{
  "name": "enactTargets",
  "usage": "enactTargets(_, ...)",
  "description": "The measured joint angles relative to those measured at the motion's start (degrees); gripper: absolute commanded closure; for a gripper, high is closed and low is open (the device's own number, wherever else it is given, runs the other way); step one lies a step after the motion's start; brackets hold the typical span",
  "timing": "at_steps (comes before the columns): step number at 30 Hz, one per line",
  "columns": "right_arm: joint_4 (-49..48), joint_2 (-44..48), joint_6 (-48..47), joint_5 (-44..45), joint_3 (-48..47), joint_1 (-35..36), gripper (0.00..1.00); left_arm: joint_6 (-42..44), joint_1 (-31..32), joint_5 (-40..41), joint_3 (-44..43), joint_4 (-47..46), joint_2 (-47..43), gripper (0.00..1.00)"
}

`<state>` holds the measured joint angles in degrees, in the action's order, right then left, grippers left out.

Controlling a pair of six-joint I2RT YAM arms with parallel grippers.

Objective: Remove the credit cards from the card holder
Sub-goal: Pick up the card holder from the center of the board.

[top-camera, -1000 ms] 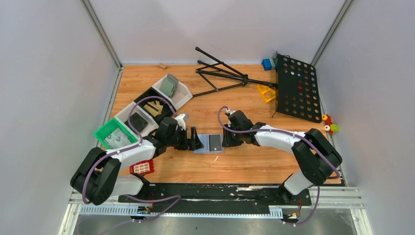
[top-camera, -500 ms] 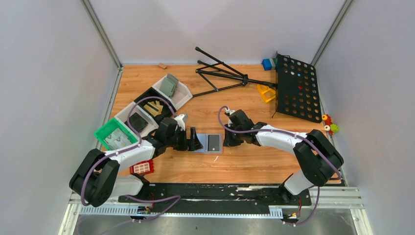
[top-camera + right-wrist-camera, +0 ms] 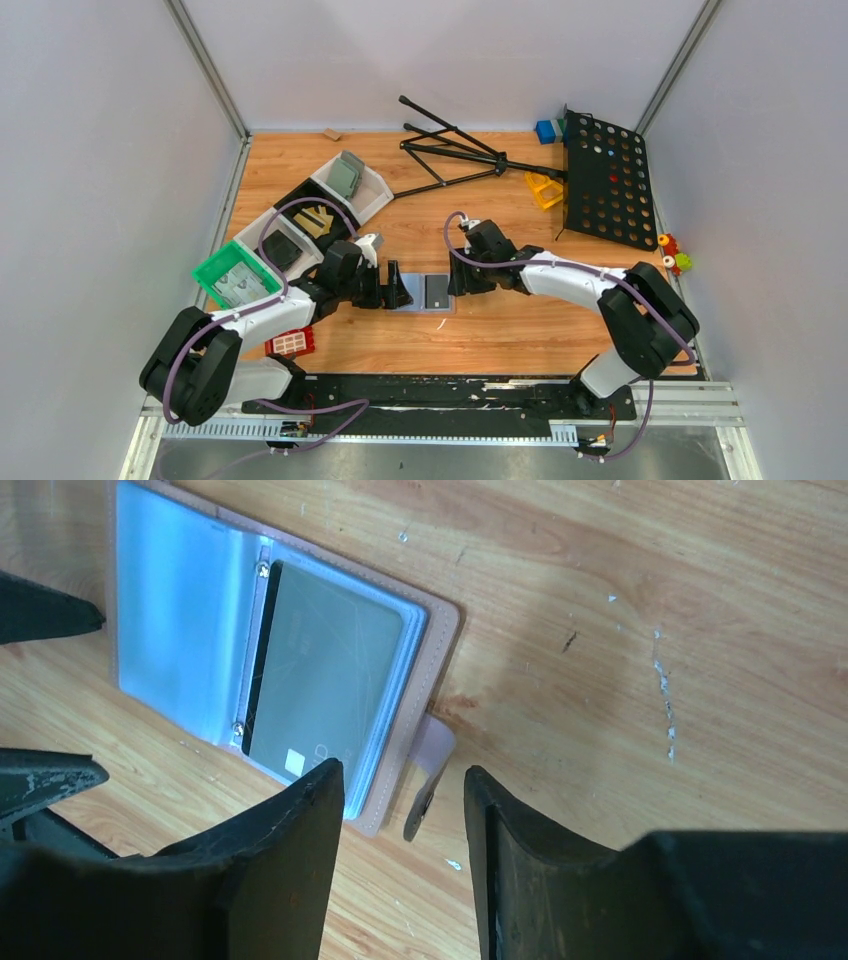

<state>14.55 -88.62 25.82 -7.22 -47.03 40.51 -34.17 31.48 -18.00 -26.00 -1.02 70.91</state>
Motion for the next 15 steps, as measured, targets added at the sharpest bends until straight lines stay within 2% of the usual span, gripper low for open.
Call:
enactTargets(6, 0.4, -2.8, 1.2, 1.0, -1.6, 0.0, 0.56, 0.0, 0.0, 0.3, 0.0, 0.0, -0.4, 0.00)
enactTargets(9, 0.9, -3.8, 1.6, 1.4, -1.8, 0.0, 0.64, 0.0, 0.0, 0.4, 0.0, 0.0, -0.4, 0.00)
enactTargets(11, 1.1, -4.1, 1.8, 1.6, -2.1, -0.1, 0.73, 0.0, 0.0, 0.4, 0.0, 0.0, -0.4, 0.00)
enactTargets(15, 1.1, -4.9, 2.2, 1.8, -2.4, -0.2, 0.77, 0.0, 0.0, 0.3, 0.0, 0.0, -0.4, 0.00)
